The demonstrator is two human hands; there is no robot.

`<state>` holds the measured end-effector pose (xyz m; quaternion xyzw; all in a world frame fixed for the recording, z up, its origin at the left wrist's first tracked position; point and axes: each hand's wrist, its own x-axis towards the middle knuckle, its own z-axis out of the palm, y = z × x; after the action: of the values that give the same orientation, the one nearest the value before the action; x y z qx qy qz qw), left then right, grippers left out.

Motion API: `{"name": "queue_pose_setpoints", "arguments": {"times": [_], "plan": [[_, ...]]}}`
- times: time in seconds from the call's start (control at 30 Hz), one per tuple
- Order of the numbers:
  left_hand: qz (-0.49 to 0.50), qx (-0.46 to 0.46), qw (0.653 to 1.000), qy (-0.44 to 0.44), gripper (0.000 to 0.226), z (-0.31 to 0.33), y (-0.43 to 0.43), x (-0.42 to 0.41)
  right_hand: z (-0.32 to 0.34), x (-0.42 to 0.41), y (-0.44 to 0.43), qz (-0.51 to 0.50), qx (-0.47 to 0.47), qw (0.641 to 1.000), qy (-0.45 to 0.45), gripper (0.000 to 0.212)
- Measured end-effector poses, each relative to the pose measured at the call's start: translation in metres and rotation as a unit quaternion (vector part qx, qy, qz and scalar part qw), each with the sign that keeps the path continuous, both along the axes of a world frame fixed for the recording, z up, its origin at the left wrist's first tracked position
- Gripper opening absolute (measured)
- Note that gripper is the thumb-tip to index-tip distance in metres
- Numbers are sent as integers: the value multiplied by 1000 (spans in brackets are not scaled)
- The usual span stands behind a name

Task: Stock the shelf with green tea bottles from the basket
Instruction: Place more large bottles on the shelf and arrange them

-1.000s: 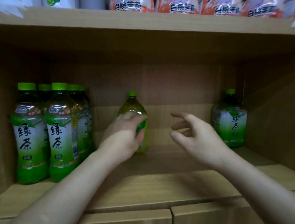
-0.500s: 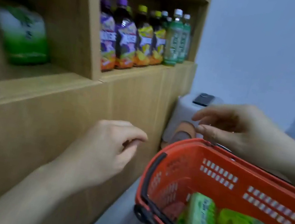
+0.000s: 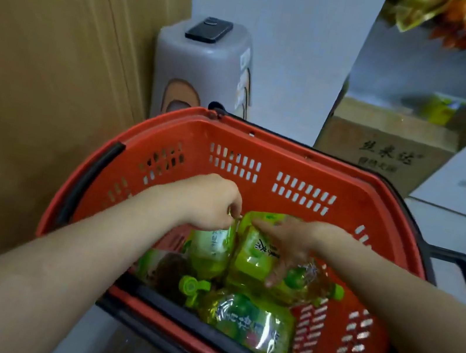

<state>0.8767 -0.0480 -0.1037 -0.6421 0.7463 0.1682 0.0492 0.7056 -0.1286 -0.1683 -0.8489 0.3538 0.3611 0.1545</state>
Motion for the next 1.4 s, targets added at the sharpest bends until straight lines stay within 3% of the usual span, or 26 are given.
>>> {"name": "queue_pose_setpoints", "arguments": {"times": [0.07, 0.2, 0.27, 0.33, 0.4, 0.47, 0.57, 0.67, 0.73, 0.8, 0.87, 0.9, 0.97, 1.07, 1.17, 1.23, 1.4], "plan": [[-16, 19, 1000, -6, 31, -12, -16, -16, -15, 4, 9, 49, -51, 997, 17, 139], [15, 46, 999, -3, 39, -43, -27, -27, -18, 8, 9, 58, -76, 991, -98, 125], [82, 71, 993, 36, 68, -53, -24, -20, -8, 9, 6, 0, -73, 982, -175, 128], [168, 112, 967, 155, 101, -50, -18, -7, 10, 15, 7, -25, -72, 964, -256, 131], [238, 109, 909, 323, 111, -38, -7, 7, 35, 23, 12, 11, -90, 949, -301, 134], [299, 51, 838, 454, 95, -21, 10, 18, 60, 30, 21, 71, -123, 936, -324, 134], [352, -109, 773, 517, 69, 2, 35, 33, 93, 45, 34, 135, -179, 896, -384, 126], [409, -214, 631, 624, 60, 31, 59, 53, 125, 63, 38, 77, -258, 830, -489, 116], [420, -256, 534, 688, 61, 53, 77, 64, 143, 79, 41, -92, -183, 758, -619, 116], [412, -295, 459, 730, 60, 69, 92, 71, 160, 101, 53, -259, 59, 667, -696, 121], [397, -320, 419, 751, 57, 79, 107, 73, 169, 129, 73, -289, 284, 617, -675, 105], [387, -326, 412, 758, 59, 82, 113, 74, 173, 143, 82, -279, 344, 586, -678, 88], [368, -328, 421, 761, 66, 86, 128, 78, 179, 166, 97, -267, 390, 516, -714, 61], [352, -349, 493, 715, 67, 95, 153, 99, 190, 183, 111, -244, 398, 470, -749, 63], [350, -367, 608, 611, 74, 114, 177, 125, 201, 195, 122, -186, 408, 478, -756, 76], [328, -364, 666, 563, 85, 128, 192, 137, 211, 206, 133, -148, 415, 489, -753, 81], [340, -416, 736, 412, 73, 169, 247, 169, 248, 251, 166, -46, 467, 497, -730, 98]]}}
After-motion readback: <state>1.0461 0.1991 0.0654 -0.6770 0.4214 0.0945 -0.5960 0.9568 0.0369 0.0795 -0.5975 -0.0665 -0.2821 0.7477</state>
